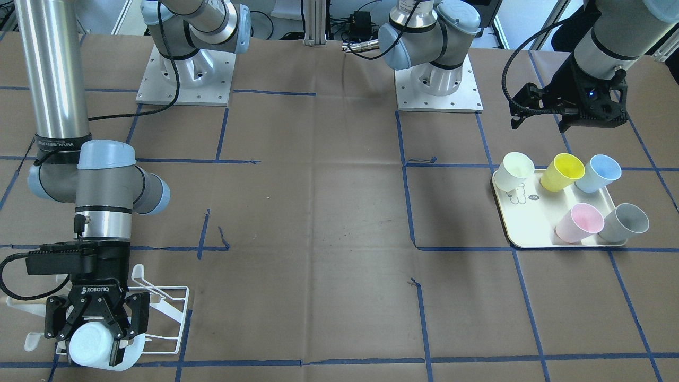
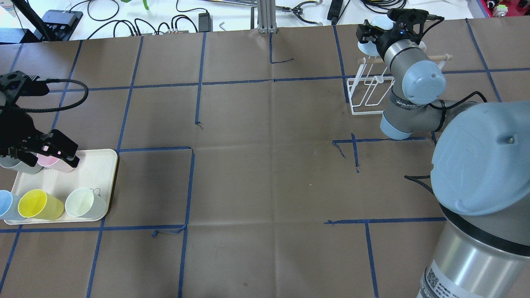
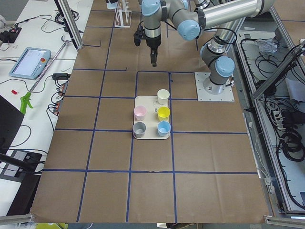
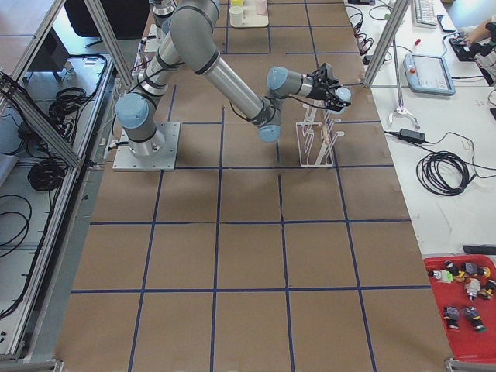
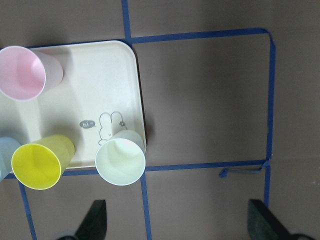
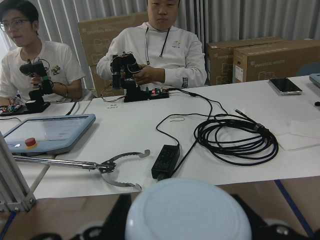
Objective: Transfer IKEA cup to right arm and place on rack
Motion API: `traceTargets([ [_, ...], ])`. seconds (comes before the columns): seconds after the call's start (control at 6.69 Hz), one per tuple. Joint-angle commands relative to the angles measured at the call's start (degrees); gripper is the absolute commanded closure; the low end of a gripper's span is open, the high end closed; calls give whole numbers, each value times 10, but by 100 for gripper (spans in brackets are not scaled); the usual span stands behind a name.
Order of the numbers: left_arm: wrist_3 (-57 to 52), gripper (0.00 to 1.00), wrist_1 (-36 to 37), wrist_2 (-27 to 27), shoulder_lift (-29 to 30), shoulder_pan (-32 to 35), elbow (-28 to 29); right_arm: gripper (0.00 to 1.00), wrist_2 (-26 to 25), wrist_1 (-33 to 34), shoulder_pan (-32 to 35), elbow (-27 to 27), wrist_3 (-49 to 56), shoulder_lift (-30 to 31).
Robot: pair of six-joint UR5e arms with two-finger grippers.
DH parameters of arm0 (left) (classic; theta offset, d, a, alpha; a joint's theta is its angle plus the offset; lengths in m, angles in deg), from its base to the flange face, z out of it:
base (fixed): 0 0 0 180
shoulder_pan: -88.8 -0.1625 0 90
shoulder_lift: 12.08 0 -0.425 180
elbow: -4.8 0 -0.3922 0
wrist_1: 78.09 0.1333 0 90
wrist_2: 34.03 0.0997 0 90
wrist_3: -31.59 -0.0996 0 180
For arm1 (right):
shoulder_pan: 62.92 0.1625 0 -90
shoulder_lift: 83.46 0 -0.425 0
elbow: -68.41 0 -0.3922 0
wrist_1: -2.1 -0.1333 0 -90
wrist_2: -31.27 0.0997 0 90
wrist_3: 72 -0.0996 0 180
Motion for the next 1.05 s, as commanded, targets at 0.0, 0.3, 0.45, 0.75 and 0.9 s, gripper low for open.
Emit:
traceTargets([
  [0.0, -36, 3, 65, -2, -13, -40, -74, 0, -26, -4, 1, -1, 2, 0],
  [0.3, -36, 3, 173, -4, -6, -61, -162, 0, -27, -5, 2, -4, 2, 4],
  [0.45, -37, 3, 224, -4, -3, -62, -202, 0, -26, -5, 2, -3, 1, 6],
  [0.75, -36, 3, 308, -5, 33, -62, -247, 0, -25, -36, 8, -2, -6, 54],
  [0.9, -36, 4, 330, -4, 61, -62, -248, 0, -25, -52, 15, -6, -8, 90],
])
